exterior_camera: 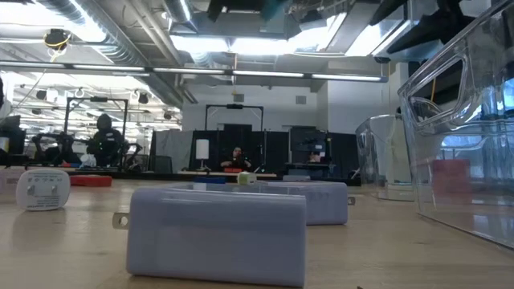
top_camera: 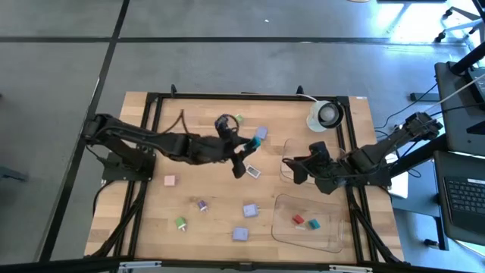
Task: Pick & Place Office items
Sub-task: Put the blue digital timer into the bottom transparent bin
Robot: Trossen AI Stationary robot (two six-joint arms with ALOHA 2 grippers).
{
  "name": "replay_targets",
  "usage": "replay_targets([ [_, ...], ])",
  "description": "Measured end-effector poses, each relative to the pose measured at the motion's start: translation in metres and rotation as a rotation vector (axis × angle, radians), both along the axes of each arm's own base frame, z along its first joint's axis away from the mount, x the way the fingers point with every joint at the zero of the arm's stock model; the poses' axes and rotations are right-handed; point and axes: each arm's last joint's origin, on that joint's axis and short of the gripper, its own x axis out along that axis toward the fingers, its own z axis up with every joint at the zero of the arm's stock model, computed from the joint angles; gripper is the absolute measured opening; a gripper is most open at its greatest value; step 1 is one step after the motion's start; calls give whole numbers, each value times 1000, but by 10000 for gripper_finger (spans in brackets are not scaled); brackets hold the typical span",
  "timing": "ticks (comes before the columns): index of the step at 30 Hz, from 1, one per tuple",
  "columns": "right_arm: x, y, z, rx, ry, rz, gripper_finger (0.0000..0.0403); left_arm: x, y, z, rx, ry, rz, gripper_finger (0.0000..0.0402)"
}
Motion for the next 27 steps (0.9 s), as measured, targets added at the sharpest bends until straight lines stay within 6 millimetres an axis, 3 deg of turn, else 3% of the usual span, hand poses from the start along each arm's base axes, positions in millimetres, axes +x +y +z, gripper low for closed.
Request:
replay_targets([
  [4, 3, -6, 0, 0, 1, -29, 238, -2, 7, 17, 19, -102, -47, 146],
  [10, 7, -16, 0, -11, 6, -72, 238, 0, 9, 27, 33, -191, -128, 146],
  [27, 14, -34, -1, -42, 29, -138, 238, 0, 15, 24, 130, -124, -153, 147],
])
